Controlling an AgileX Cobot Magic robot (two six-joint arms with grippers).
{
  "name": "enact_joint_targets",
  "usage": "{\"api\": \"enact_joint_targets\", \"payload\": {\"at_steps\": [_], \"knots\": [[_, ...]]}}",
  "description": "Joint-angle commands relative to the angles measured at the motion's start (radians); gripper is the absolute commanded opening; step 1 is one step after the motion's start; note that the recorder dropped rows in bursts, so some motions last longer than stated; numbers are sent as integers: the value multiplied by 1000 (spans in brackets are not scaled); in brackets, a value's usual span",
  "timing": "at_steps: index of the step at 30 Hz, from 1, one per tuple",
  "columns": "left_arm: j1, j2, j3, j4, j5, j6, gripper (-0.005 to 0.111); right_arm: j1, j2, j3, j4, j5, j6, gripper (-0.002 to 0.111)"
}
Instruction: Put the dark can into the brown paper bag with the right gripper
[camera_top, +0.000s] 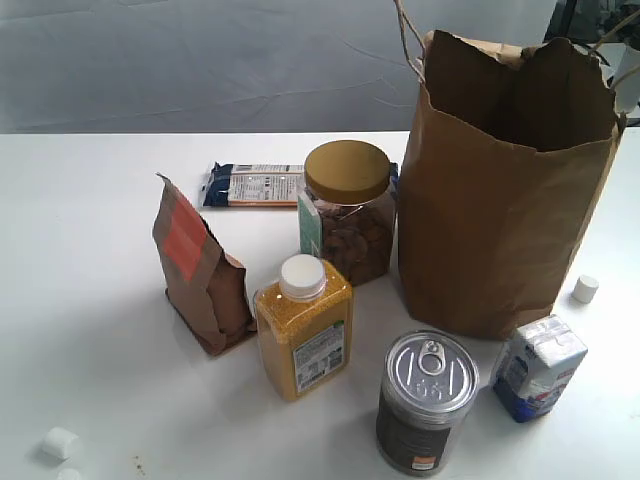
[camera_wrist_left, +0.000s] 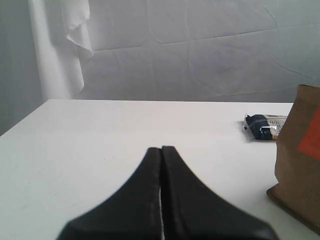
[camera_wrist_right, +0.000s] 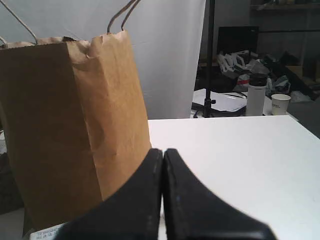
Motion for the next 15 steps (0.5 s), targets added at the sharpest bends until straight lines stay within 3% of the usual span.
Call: {"api": "enact_joint_targets", "payload": {"at_steps": [1,8,15], "knots": [[-6,-3,4,3,-5,-3,0,4,-4,4,3,-4,-2,0],[-6,-3,4,3,-5,-3,0,4,-4,4,8,-25,2,0],[-6,-3,4,3,-5,-3,0,4,-4,4,180,-61,4,0]]}}
